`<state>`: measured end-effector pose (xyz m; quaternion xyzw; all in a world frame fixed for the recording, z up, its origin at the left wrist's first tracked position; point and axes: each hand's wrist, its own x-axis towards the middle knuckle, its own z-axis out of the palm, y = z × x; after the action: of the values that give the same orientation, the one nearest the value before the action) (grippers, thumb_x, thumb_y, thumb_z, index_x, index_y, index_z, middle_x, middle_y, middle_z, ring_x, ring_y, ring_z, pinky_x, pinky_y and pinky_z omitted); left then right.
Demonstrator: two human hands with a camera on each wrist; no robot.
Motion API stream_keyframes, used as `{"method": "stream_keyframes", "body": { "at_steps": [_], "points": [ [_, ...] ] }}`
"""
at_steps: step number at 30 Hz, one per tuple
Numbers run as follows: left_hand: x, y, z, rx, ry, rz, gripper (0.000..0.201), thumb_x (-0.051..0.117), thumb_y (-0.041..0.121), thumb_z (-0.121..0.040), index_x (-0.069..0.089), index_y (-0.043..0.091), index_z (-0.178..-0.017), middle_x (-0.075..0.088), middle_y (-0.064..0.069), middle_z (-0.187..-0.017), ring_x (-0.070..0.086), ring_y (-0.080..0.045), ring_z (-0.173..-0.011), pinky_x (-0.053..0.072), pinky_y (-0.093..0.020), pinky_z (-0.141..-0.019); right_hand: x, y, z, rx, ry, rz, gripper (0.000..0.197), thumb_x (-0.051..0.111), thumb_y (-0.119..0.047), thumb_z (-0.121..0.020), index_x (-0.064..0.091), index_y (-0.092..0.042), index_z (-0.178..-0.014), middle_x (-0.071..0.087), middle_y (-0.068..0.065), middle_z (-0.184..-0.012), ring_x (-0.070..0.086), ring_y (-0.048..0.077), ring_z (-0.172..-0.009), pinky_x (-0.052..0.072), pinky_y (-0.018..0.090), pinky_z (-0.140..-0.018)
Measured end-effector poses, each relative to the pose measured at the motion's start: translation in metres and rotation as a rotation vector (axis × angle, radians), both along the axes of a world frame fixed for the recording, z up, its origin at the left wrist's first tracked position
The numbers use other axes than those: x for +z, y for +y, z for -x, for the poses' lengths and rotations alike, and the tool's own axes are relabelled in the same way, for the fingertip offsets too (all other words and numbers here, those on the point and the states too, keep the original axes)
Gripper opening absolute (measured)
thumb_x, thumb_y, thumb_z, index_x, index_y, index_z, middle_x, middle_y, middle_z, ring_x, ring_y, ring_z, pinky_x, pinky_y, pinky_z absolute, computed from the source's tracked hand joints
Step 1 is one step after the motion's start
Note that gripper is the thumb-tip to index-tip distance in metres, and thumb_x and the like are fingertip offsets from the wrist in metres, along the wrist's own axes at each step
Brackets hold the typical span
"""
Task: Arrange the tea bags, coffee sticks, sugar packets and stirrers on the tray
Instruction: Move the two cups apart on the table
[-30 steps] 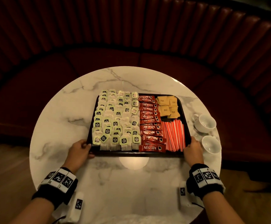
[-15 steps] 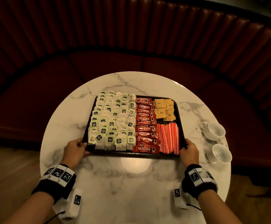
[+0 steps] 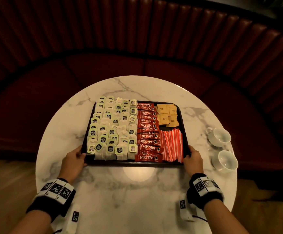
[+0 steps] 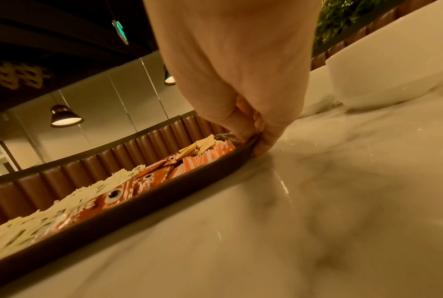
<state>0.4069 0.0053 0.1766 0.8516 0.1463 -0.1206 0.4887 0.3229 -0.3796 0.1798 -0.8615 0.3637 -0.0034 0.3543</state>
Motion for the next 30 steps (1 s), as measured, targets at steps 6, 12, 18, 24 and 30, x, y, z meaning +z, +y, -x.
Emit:
{"method": "stream_keyframes", "body": {
  "at_steps": [6, 12, 18, 24, 30],
  "points": [
    [0.051, -0.047, 0.006, -0.078, -0.303, -0.214, 0.034, 0.048, 0.006, -0.098, 0.057, 0.011, -0.13, 0.046, -0.018, -0.13, 0.032, -0.033, -0.126, 0.029, -0.043, -0.107, 0.035, -0.029, -0.001, 0.042, -0.088, -0.006, 0.037, 0.044, 0.0, -0.098, 0.056, -0.003, -0.133, 0.055, 0.017, -0.136, 0.051, 0.028, -0.126, 0.037, 0.034, -0.107],
    [0.1, -0.161, 0.008, -0.357, -0.313, 0.118, 0.019, 0.05, 0.011, -0.099, 0.065, 0.022, -0.106, 0.06, 0.007, -0.11, 0.057, -0.003, -0.098, 0.044, -0.014, -0.076, 0.087, -0.087, -0.012, 0.036, -0.271, -0.077, 0.02, 0.054, -0.008, -0.096, 0.072, -0.017, -0.099, 0.069, 0.003, -0.091, 0.063, 0.02, -0.087, 0.051, 0.033, -0.078],
    [0.095, -0.301, 0.023, -0.522, -0.066, 0.321, 0.017, 0.052, 0.01, -0.099, 0.066, 0.015, -0.106, 0.065, 0.003, -0.102, 0.061, -0.009, -0.091, 0.048, -0.016, -0.08, 0.086, -0.17, -0.019, -0.002, -0.156, -0.077, 0.02, 0.057, -0.012, -0.093, 0.07, -0.024, -0.104, 0.069, 0.004, -0.104, 0.061, 0.02, -0.097, 0.047, 0.031, -0.088],
    [0.061, -0.398, 0.038, -0.635, 0.124, 0.299, 0.035, 0.046, 0.009, -0.1, 0.053, 0.006, -0.134, 0.056, -0.012, -0.136, 0.052, -0.022, -0.126, 0.038, -0.025, -0.105, 0.022, -0.241, -0.029, 0.054, 0.062, -0.206, 0.026, 0.05, -0.019, -0.089, 0.061, -0.04, -0.1, 0.065, 0.008, -0.122, 0.064, 0.028, -0.103, 0.052, 0.049, -0.091],
    [0.055, -0.439, 0.043, -0.705, 0.147, 0.366, 0.058, 0.04, -0.001, -0.085, 0.043, 0.009, -0.141, 0.054, -0.009, -0.135, 0.047, -0.019, -0.126, 0.035, -0.021, -0.102, 0.033, -0.227, -0.028, 0.096, 0.078, -0.463, 0.037, 0.04, -0.01, -0.102, 0.052, -0.019, -0.136, 0.061, 0.012, -0.121, 0.064, 0.03, -0.101, 0.055, 0.041, -0.078]
  ]
}}
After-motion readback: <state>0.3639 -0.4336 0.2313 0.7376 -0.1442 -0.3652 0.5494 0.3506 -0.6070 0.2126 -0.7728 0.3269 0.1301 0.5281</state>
